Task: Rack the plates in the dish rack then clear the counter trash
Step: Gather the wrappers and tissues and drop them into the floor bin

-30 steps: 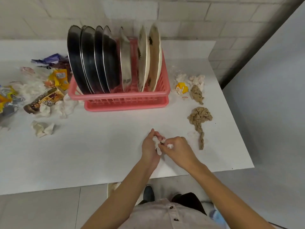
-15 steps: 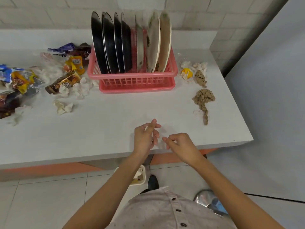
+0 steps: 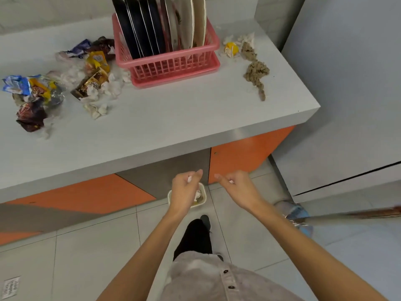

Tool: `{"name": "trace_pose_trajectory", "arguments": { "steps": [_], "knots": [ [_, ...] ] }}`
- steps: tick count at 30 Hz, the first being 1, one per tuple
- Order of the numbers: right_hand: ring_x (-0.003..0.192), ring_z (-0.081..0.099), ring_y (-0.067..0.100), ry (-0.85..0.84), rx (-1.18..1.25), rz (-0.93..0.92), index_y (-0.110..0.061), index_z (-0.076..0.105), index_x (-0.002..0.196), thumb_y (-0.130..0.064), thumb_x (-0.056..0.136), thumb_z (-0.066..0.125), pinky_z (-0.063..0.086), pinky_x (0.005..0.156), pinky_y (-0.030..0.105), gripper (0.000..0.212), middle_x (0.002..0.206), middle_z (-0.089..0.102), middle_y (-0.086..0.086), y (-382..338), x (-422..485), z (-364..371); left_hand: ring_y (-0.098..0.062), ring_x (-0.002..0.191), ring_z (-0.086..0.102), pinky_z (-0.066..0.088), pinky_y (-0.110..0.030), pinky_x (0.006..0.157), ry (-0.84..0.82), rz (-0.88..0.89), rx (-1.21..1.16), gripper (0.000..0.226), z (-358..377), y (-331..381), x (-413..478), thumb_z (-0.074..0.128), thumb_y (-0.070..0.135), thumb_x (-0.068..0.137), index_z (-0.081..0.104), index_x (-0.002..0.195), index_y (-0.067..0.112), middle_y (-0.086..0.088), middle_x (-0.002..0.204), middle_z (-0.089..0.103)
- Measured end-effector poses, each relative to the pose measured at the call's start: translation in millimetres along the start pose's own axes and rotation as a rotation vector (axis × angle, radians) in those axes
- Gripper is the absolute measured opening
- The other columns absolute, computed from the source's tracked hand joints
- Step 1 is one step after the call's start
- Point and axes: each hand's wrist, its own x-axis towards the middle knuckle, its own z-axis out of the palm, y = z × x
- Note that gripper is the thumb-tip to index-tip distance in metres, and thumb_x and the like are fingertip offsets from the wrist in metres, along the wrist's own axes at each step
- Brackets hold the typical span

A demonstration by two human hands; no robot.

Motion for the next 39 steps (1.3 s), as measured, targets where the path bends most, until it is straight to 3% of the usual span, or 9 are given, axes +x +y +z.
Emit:
{"name": "trace_pose_trajectory", "arguments": {
  "steps": [3, 6, 12, 16, 22, 25, 30, 34, 39],
  "knots": [
    [0.046, 0.022, 0.015, -0.002, 0.072, 0.08, -0.017, 0.03, 0.05, -0.044, 0.094, 0.05, 0.022, 0.05, 0.035, 0.055, 0.052, 0.026, 0.005, -1.4, -17.1, 18.8, -0.004, 0.045, 0.035, 0.03, -0.018, 0.052, -0.065, 0.05, 0.121, 0.049, -18.2, -12.0, -14.7, 0.063, 0.014, 0.092, 0.039, 0.049, 0.012, 0.011, 0.044, 0.039],
    [0.04, 0.022, 0.011, 0.013, 0.066, 0.131, -0.018, 0.031, 0.047, -0.03, 0.099, 0.049, 0.024, 0.05, 0.032, 0.056, 0.048, 0.027, 0.001, -7.6, -22.2, 34.0, -0.009, 0.048, 0.039, 0.033, -0.027, 0.054, -0.084, 0.054, 0.183, 0.045, -37.8, -19.9, -12.3, 0.066, 0.016, 0.089, 0.046, 0.051, 0.004, -0.001, 0.049, 0.045],
    [0.044, 0.028, 0.011, 0.077, 0.029, 0.232, -0.021, 0.041, 0.044, -0.026, 0.096, 0.054, 0.028, 0.053, 0.031, 0.054, 0.046, 0.032, -0.005, -6.0, -23.0, 80.4, -0.003, 0.051, 0.044, 0.034, -0.022, 0.055, -0.099, -0.041, 0.153, 0.046, -84.6, -47.7, -21.2, 0.067, 0.02, 0.091, 0.05, 0.048, 0.026, 0.015, 0.049, 0.05],
    [0.055, 0.046, 0.01, 0.059, -0.018, 0.262, -0.021, 0.058, 0.059, -0.026, 0.09, 0.061, 0.035, 0.058, 0.029, 0.032, 0.055, 0.049, -0.008, -2.2, -2.4, 107.2, -0.004, 0.075, 0.052, 0.039, -0.011, 0.063, -0.149, -0.087, 0.102, 0.028, -110.5, -68.4, 0.9, 0.065, 0.01, 0.089, 0.053, 0.067, 0.022, 0.014, 0.075, 0.058],
    [0.066, 0.053, 0.008, -0.046, -0.012, 0.363, -0.012, 0.066, 0.083, -0.012, 0.084, 0.064, 0.038, 0.057, 0.017, 0.003, 0.073, 0.061, -0.005, 51.1, 19.1, 152.6, -0.009, 0.082, 0.051, 0.04, -0.011, 0.051, -0.285, -0.212, 0.197, 0.04, -129.0, -138.6, 23.4, 0.05, -0.019, 0.075, 0.057, 0.08, 0.02, -0.001, 0.103, 0.056],
    [0.065, 0.051, 0.005, -0.092, -0.01, 0.419, -0.011, 0.066, 0.091, -0.008, 0.08, 0.066, 0.034, 0.052, 0.009, 0.011, 0.077, 0.058, -0.007, 82.6, 42.4, 167.3, -0.012, 0.092, 0.056, 0.043, -0.013, 0.058, -0.276, -0.273, 0.257, 0.046, -127.2, -181.7, 53.1, 0.05, -0.02, 0.073, 0.061, 0.085, 0.023, -0.001, 0.105, 0.061],
    [0.069, 0.052, 0.008, -0.114, -0.019, 0.512, -0.004, 0.064, 0.1, -0.004, 0.08, 0.067, 0.036, 0.051, 0.008, 0.02, 0.082, 0.057, -0.005, 149.6, 77.3, 192.2, -0.024, 0.093, 0.062, 0.056, -0.033, 0.063, -0.295, -0.426, 0.299, 0.032, -104.7, -260.6, 95.5, 0.058, -0.014, 0.077, 0.064, 0.086, 0.016, -0.006, 0.106, 0.064],
    [0.074, 0.059, 0.017, -0.074, 0.036, 0.6, -0.006, 0.063, 0.101, -0.006, 0.081, 0.066, 0.042, 0.056, 0.017, 0.02, 0.087, 0.06, 0.0, 204.0, 101.9, 213.2, -0.019, 0.087, 0.058, 0.053, -0.029, 0.057, -0.344, -0.587, 0.252, 0.02, -73.6, -309.3, 128.4, 0.057, -0.005, 0.082, 0.065, 0.086, 0.013, 0.005, 0.098, 0.064],
    [0.082, 0.063, 0.024, -0.091, 0.082, 0.597, -0.01, 0.062, 0.1, -0.011, 0.084, 0.063, 0.045, 0.066, 0.023, 0.016, 0.098, 0.063, 0.005, 261.6, 129.1, 248.5, -0.017, 0.084, 0.06, 0.055, -0.028, 0.061, -0.28, -0.607, 0.276, 0.019, -45.3, -374.4, 172.4, 0.063, 0.001, 0.08, 0.065, 0.088, 0.018, -0.003, 0.103, 0.064]
  ]
}}
